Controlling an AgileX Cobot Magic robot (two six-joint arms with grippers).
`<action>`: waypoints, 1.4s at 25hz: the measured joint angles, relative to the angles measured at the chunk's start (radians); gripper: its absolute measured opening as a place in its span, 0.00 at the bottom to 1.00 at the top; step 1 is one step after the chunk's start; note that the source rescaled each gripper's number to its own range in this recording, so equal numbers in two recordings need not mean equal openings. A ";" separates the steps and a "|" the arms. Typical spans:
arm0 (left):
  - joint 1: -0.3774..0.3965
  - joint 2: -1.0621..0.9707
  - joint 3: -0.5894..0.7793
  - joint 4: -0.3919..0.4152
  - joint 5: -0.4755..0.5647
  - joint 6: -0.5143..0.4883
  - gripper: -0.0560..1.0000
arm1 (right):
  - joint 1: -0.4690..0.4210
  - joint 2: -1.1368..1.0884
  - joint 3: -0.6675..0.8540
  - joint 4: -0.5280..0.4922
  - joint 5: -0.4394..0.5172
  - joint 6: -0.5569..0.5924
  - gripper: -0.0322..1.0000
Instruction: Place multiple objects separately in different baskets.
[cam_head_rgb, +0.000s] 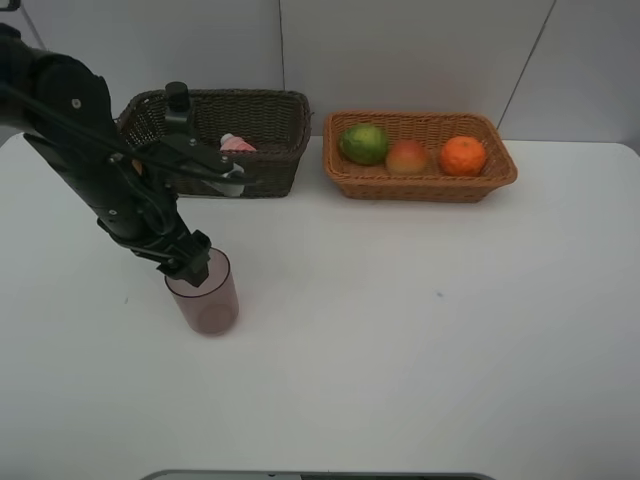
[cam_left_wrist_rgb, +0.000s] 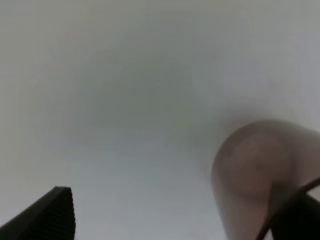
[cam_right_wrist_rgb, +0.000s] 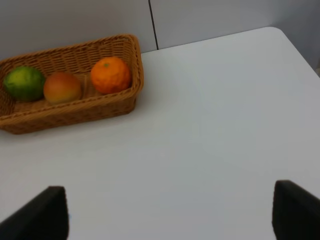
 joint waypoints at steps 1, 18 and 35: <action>0.000 0.011 0.000 0.000 -0.010 0.000 1.00 | 0.000 0.000 0.000 0.000 0.000 0.000 0.79; 0.000 0.084 0.000 -0.004 -0.108 -0.001 0.15 | 0.000 0.000 0.000 0.000 0.000 0.000 0.79; -0.001 0.081 0.000 -0.014 -0.114 -0.001 0.05 | 0.000 0.000 0.000 0.000 0.000 0.000 0.79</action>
